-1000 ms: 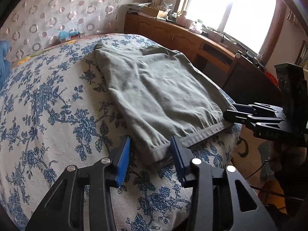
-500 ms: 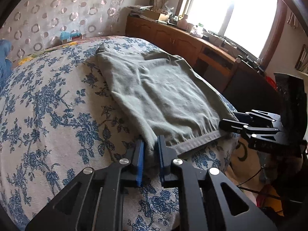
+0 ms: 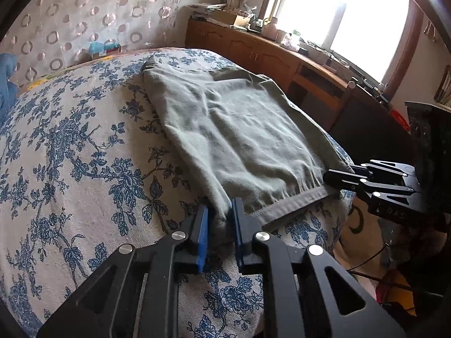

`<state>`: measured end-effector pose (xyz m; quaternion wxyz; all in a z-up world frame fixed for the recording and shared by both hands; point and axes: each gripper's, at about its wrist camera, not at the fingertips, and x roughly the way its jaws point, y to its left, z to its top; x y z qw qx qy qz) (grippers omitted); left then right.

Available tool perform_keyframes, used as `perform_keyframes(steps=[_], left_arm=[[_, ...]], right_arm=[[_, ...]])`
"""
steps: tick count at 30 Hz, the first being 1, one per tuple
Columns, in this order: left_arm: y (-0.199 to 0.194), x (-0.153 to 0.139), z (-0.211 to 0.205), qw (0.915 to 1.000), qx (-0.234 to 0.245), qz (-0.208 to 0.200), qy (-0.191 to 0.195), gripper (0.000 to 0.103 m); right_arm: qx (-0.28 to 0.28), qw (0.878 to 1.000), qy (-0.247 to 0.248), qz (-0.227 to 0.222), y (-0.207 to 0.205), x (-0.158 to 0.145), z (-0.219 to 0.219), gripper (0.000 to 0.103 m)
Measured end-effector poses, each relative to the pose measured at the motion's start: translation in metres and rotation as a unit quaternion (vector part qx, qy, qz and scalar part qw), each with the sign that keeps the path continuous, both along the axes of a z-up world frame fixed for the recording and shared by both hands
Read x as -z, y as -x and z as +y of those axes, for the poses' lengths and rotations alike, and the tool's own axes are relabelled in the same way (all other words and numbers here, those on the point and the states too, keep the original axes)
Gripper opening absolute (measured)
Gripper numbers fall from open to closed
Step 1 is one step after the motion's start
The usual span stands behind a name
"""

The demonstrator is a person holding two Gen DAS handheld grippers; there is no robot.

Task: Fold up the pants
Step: 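Grasp the trouser hem with the left tool while the right tool grasps beside it, then lift the trouser hem with both tools high above the bed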

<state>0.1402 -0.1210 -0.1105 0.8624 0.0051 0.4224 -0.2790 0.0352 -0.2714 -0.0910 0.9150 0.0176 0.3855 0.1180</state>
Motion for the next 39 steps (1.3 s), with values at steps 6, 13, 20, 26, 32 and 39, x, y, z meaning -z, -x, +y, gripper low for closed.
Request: perform_keyframes(steps=[6,13,20,26,32,39], left_arm=[[0.0,0.0,-0.002,1.0,0.005,-0.005,-0.001,0.01],[0.003,-0.029,0.01,0.9989,0.003,-0.032,0.034,0.007],[0.0,-0.086,0.028,0.9952,-0.016,-0.078,0.056,0.007],[-0.004,-0.143,0.045,0.9898,-0.033,-0.122,0.064,0.007],[-0.004,-0.189,0.067,0.9815,-0.055,-0.169,0.071,0.007],[-0.022,-0.214,0.089,0.9762,-0.079,-0.19,0.069,0.007]], right_arm=[[-0.008,1.0,-0.008,-0.002,-0.002,0.002,0.002,0.012],[-0.013,0.999,-0.049,-0.016,-0.002,-0.005,-0.005,0.008],[-0.034,0.994,-0.074,-0.076,-0.003,-0.057,-0.01,0.008],[-0.077,0.987,-0.081,-0.119,-0.013,-0.118,-0.002,0.008],[-0.118,0.974,-0.084,-0.175,-0.018,-0.172,0.008,0.008],[-0.15,0.962,-0.088,-0.212,-0.02,-0.204,0.009,0.008]])
